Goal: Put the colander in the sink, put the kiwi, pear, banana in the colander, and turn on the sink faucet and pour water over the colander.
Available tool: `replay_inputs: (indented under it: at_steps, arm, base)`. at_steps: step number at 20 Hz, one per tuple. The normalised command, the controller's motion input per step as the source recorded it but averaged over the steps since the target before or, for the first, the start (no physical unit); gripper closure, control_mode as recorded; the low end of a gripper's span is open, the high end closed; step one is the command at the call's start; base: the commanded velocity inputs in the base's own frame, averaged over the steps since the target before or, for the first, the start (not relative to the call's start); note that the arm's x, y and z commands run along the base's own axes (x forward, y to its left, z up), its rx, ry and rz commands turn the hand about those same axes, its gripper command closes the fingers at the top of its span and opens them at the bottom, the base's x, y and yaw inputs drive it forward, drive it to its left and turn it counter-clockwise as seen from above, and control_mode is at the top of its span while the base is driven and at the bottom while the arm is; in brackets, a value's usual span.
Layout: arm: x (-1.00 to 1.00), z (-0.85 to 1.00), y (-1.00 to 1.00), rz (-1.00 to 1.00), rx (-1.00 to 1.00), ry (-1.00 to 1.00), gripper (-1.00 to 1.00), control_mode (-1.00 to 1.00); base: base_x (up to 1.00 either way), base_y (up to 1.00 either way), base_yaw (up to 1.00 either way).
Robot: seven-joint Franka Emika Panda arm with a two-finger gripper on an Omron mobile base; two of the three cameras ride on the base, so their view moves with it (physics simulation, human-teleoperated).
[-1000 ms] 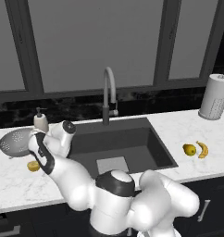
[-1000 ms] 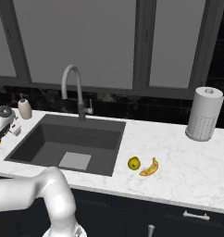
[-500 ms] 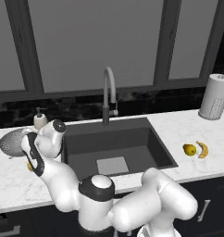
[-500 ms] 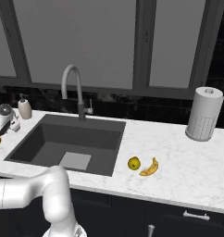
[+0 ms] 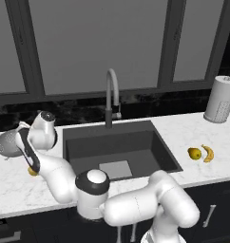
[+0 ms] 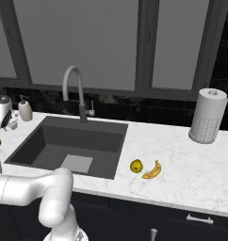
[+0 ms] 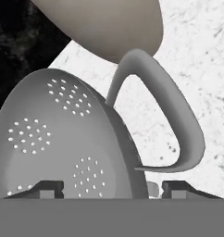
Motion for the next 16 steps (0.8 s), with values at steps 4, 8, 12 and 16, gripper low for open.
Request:
replay_inputs:
  at_steps: [4, 8, 12, 16]
  arm:
    - [0.00, -0.36, 0.16, -0.09, 0.00, 0.17, 1.00, -1.00]
    - [0.00, -0.33, 0.08, -0.14, 0.00, 0.10, 1.00, -1.00]
    - [-0.04, -0.21, 0.03, -0.15, 0.00, 0.09, 1.00, -1.00]
    - [-0.63, 0.00, -0.10, -0.23, 0.04, -0.06, 1.00, -1.00]
  base:
    - [0.00, 0.00, 0.00]
    - [0.00, 0.00, 0.00]
    - [0.00, 0.00, 0.00]
    - [0.00, 0.00, 0.00]
